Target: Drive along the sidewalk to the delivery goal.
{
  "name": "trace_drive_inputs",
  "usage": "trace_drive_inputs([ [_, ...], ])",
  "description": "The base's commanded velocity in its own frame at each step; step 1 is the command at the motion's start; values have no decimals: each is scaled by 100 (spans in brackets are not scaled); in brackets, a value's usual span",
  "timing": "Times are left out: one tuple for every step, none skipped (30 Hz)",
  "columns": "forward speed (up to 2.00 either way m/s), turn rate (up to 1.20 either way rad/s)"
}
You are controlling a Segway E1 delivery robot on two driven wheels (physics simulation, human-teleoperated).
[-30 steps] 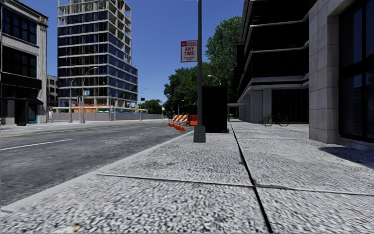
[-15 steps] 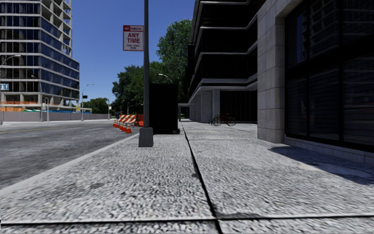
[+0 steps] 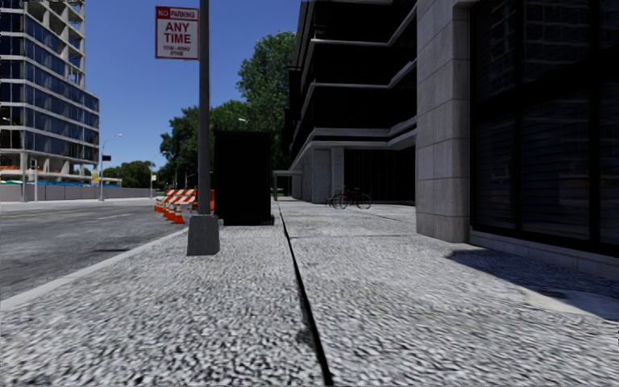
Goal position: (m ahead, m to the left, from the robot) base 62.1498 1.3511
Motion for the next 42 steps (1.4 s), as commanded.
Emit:
trace_drive_inputs([
  [170, 0],
  [171, 0],
  [171, 0],
  [172, 0],
  [175, 0],
  [179, 0],
  [183, 0],
  [185, 0],
  [185, 0],
  [191, 0],
  [200, 0],
  [200, 0],
  [200, 0],
  [200, 0],
  [200, 0],
  [200, 0],
  [200, 0],
  [200, 0],
  [200, 0],
  [200, 0],
  [200, 0],
  [200, 0],
  [200, 0],
  [200, 0],
  [200, 0],
  [200, 0],
  [200, 0],
  [200, 0],
  [200, 0],
  [200, 0],
  [200, 0],
  [200, 0],
  [200, 0],
  [200, 0],
  [200, 0],
  [200, 0],
  [200, 0],
  [200, 0],
  [200, 0],
  [200, 0],
  [200, 0],
  [200, 0],
])
